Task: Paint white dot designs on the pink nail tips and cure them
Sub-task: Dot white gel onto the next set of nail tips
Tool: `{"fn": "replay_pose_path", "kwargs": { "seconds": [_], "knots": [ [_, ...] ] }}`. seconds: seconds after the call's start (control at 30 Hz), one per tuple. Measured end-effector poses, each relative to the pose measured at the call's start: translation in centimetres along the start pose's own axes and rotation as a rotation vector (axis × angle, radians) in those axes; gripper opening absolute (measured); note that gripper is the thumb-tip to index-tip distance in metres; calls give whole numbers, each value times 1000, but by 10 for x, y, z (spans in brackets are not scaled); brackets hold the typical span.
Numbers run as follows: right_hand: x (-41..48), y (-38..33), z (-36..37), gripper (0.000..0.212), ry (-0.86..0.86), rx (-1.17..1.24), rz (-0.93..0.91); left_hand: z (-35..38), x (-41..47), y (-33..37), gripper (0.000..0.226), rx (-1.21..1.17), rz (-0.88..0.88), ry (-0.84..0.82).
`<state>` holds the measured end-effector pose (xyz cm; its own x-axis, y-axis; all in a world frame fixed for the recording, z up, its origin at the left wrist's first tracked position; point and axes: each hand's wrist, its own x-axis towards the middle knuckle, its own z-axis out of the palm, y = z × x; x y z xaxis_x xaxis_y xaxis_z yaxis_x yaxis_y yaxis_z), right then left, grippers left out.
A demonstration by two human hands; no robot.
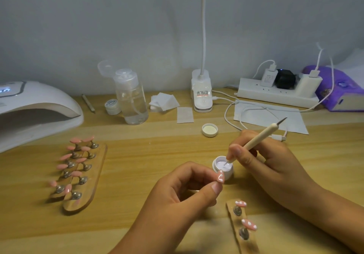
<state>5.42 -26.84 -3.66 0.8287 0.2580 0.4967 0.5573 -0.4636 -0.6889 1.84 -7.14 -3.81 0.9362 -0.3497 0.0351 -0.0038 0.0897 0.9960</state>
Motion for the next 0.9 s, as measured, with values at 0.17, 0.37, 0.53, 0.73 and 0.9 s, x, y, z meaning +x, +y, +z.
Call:
{"fn": "replay_pose_path", "kwargs": {
  "seconds": [0.17, 0.37, 0.53, 0.73, 0.9],
  "knots": [
    [1, 1, 1, 28, -49, -21, 9, 1, 0, 0, 20, 13, 16, -9],
    [-1, -5, -2, 22, 96, 188, 32, 1, 0, 0, 16, 27, 43, -13],
    [-3, -8, -6, 21, 227, 592, 195, 1, 0, 0, 15, 36, 38, -22],
    [-6, -17, -2, 18, 55, 894, 302, 2, 1, -1, 14, 25, 39, -24],
    [-6, -27, 2, 21, 21, 984, 378, 2, 0, 0, 15, 7, 39, -22]
  ]
}}
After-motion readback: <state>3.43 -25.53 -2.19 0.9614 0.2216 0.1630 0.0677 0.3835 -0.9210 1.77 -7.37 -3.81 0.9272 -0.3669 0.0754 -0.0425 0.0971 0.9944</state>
